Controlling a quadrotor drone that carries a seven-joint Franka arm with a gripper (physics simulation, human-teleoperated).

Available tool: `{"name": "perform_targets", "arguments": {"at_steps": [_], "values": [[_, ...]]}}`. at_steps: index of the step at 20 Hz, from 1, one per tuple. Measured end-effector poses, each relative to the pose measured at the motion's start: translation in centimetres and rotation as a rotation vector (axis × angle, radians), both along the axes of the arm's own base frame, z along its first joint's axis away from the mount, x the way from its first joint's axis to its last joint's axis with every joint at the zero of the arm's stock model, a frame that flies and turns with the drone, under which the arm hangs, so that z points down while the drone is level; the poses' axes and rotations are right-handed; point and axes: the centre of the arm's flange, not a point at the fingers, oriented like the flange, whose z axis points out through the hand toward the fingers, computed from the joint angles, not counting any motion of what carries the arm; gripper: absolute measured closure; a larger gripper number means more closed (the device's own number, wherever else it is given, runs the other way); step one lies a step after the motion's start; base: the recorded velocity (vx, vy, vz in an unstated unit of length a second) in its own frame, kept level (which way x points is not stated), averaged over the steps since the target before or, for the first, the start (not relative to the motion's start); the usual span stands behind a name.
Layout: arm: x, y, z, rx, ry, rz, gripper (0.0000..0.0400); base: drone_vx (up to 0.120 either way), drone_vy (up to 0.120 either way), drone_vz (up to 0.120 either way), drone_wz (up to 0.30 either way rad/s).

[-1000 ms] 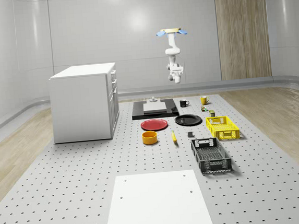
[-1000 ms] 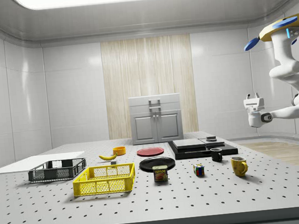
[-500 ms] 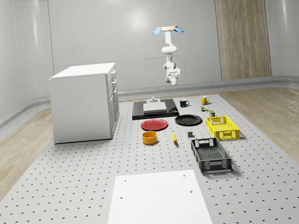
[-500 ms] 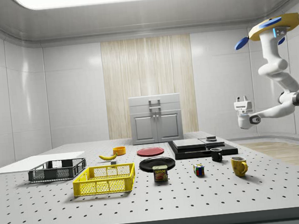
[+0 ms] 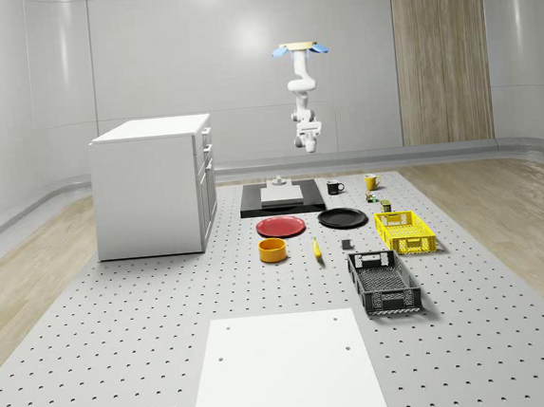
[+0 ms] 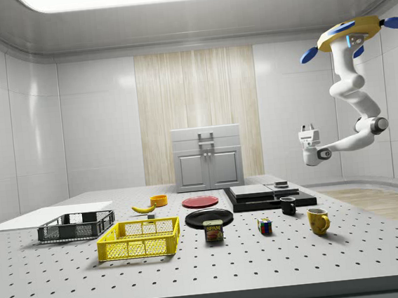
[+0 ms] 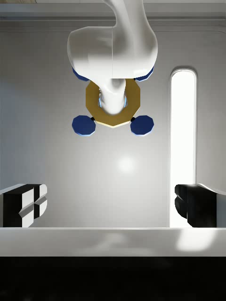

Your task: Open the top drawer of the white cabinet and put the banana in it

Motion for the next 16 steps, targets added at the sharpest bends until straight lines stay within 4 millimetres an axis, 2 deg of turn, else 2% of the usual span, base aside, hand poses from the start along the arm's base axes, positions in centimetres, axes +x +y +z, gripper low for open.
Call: {"name": "perform_targets", "arguments": {"at_steps": [13, 16], "values": [[-0.09, 0.02, 0.12, -0.002, -0.01, 0.0, 0.0, 0.12, -0.12, 0.0, 0.0], [-0.11, 0.03, 0.12, -0.003, -0.012, 0.0, 0.0, 0.12, -0.027, 0.0, 0.0]]}}
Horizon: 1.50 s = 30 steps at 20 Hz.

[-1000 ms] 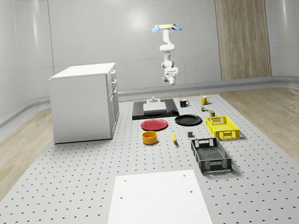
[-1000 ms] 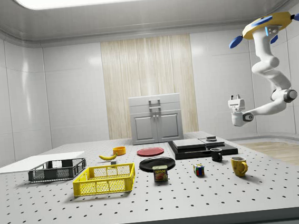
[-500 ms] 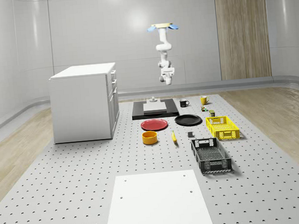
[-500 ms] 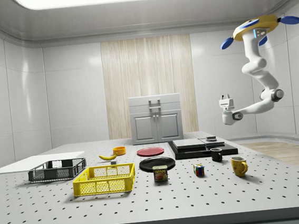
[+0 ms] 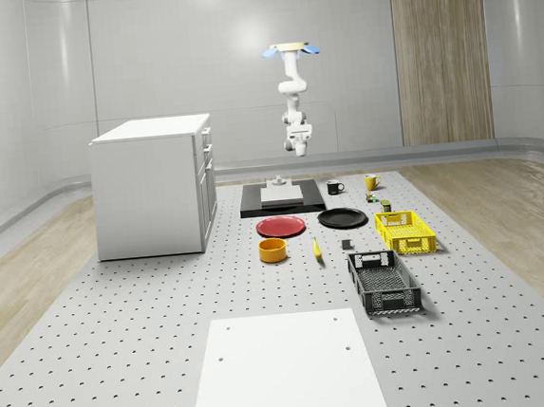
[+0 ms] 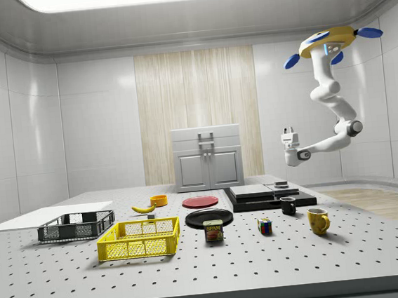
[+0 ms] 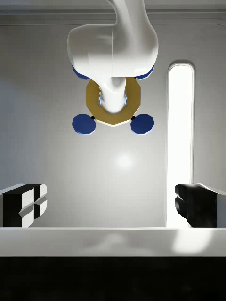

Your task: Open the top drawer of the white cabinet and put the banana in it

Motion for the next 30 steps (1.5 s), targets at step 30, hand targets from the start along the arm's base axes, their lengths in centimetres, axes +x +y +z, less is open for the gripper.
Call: {"name": "perform_targets", "arguments": {"at_steps": [30], "values": [[-0.1, 0.2, -0.3, -0.007, -0.014, -0.008, 0.0, 0.068, -0.004, 0.037, 0.0]]}}
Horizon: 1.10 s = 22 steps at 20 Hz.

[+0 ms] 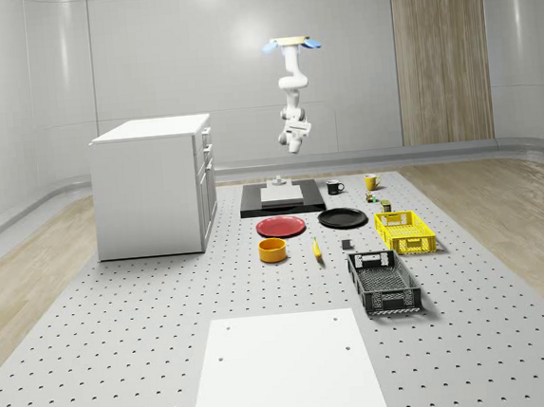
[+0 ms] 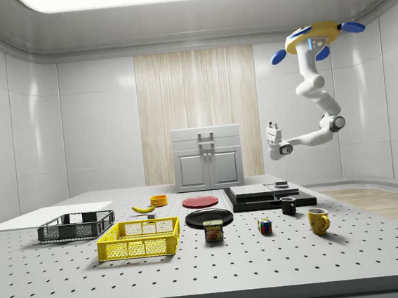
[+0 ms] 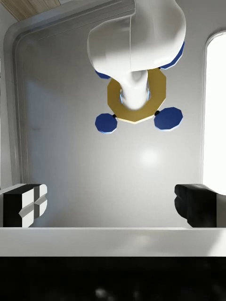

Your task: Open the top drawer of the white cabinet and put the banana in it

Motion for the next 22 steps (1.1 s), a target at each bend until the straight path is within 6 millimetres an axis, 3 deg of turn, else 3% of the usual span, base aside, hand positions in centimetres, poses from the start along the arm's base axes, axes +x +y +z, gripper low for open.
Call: {"name": "perform_targets", "arguments": {"at_steps": [4, 9, 17, 22], "values": [[0.1, -6.1, -2.0, 0.655, 0.014, 0.018, 0.0, 0.06, -0.12, 0.12, 0.0], [0.3, -9.3, -5.9, 1.179, 0.022, 0.034, 0.0, 0.12, -0.12, 0.12, 0.0], [0.4, -10.1, -8.8, 1.485, 0.027, 0.044, 0.0, 0.115, -0.12, 0.12, 0.0], [0.4, -10.1, -9.3, 1.541, 0.028, 0.045, 0.0, 0.0, -0.12, 0.0, 0.0]]}}
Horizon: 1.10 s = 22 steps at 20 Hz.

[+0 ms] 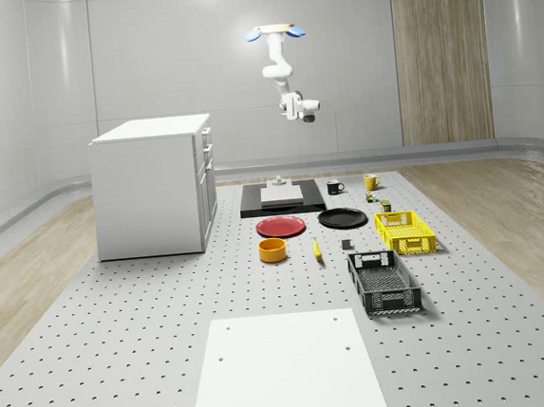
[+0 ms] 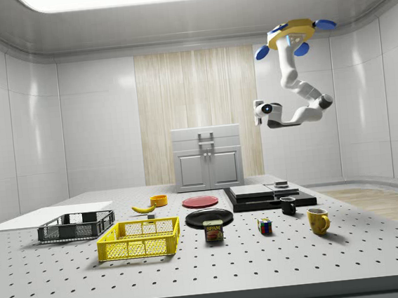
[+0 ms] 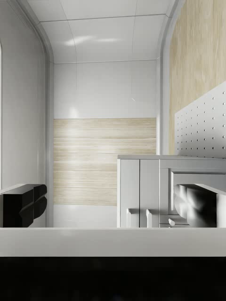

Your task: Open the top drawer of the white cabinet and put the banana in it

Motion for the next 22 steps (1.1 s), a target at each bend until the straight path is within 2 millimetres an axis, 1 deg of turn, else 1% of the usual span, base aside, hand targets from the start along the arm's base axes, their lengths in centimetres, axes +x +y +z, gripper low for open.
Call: {"name": "perform_targets", "arguments": {"at_steps": [5, 10, 12, 15, 17, 22], "values": [[0.01, -0.01, -0.23, 0.023, 0.001, 0.001, 0.0, 0.0, -0.12, 0.0, 0.0], [0.01, -0.01, -0.32, 0.032, 0.001, 0.001, 0.0, 0.0, -0.12, -0.112, 0.0], [0.02, -0.01, -0.35, 0.034, 0.001, 0.001, 0.0, 0.0, -0.12, 0.0, 0.0], [0.02, -0.01, -0.37, 0.036, 0.001, 0.001, 0.0, 0.0, -0.12, -0.107, 0.0], [0.02, -0.01, -0.37, 0.037, 0.001, 0.001, 0.0, 0.1, -0.12, -0.12, 0.0], [0.02, -0.02, -0.39, 0.038, 0.001, 0.001, 0.0, 0.12, -0.12, 0.0, 0.0]]}}
